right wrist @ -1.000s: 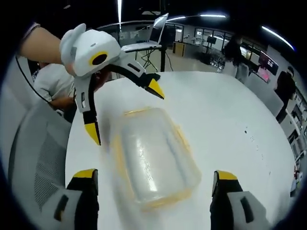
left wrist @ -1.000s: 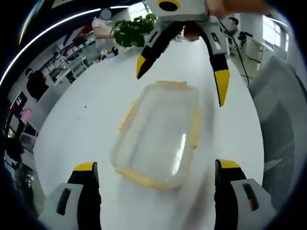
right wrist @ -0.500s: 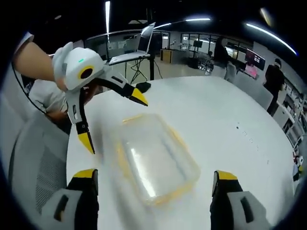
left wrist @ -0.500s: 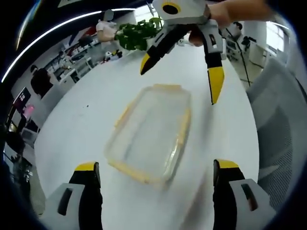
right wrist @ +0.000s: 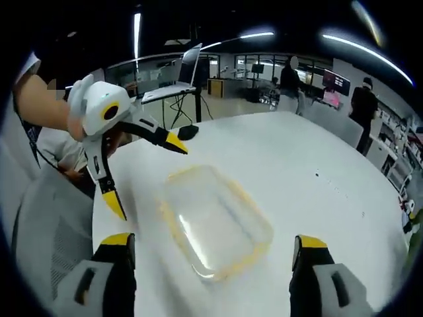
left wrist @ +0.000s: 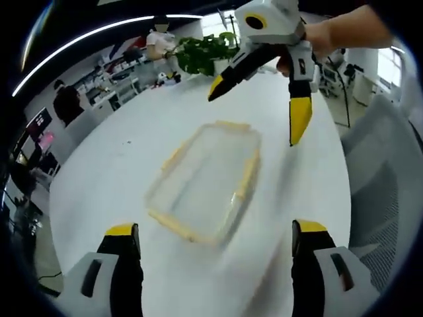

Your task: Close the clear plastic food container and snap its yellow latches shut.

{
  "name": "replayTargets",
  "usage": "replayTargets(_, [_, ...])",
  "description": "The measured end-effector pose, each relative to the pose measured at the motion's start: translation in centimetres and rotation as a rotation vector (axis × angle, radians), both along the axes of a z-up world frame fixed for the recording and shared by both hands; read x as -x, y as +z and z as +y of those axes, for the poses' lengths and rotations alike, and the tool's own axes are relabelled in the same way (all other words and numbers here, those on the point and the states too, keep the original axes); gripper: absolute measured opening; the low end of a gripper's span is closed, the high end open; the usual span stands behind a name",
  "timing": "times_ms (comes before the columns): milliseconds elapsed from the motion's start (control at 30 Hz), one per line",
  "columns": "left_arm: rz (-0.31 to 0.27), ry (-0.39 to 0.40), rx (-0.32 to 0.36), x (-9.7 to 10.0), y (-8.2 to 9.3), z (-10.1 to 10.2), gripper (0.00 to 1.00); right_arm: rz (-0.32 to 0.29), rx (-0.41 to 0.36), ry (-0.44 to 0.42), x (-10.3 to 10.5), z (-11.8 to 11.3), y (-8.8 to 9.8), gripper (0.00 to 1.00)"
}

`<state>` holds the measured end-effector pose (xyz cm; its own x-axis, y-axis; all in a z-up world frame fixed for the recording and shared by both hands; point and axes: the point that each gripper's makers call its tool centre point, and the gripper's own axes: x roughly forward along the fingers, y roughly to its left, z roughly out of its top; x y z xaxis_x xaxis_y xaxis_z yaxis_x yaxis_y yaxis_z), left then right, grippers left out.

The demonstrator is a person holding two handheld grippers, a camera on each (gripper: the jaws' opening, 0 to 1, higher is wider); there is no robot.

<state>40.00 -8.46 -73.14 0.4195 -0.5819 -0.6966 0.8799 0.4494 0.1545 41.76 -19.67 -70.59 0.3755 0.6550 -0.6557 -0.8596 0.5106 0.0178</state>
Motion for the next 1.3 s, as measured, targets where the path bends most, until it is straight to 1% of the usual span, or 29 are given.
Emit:
replayTargets(267, [0.005,0.028,0.015,1.2,-0.2,0.7,0.92,-0.004,-0.020,-0.021,1.2,-0.5,0.0,0.98])
replayTargets(500, [0.016,0.044,0.023,2.9,-0.8,1.1,0.91,-0.012,-0.043,-0.045,2.2,-0.8,0.3,0.97])
replayTargets(767, [0.014,0.053,0.020,4.8,-1.4,1.6,0.92,-0.020,-0.057,-0.067,4.0,-1.3,-0.2,0.95])
replayTargets(833, [0.018,0.059,0.031,5.1,-1.4,1.7,0.92,-0.023,-0.069,-0.078,4.4,-1.4,-0.1,0.95])
replayTargets(967, [0.026,0.073,0.028,5.7,-1.7,2.0,0.91,-0.035,-0.081,-0.087,5.0,-1.5,-0.1,0.94])
replayTargets(1067, [0.027,0.091,0.044,6.1,-1.5,2.2,0.91,-0.039,-0.087,-0.095,5.5,-1.6,-0.2,0.94])
replayTargets(1133, [0.027,0.095,0.051,6.4,-1.5,2.2,0.91,-0.038,-0.095,-0.103,5.9,-1.8,-0.2,0.92])
replayTargets(1167, [0.028,0.095,0.051,6.6,-1.5,2.2,0.91,-0.050,-0.093,-0.103,6.1,-1.9,-0.2,0.91])
replayTargets(1300, [0.034,0.100,0.056,7.2,-1.8,2.4,0.91,-0.056,-0.111,-0.114,6.7,-2.1,0.0,0.91])
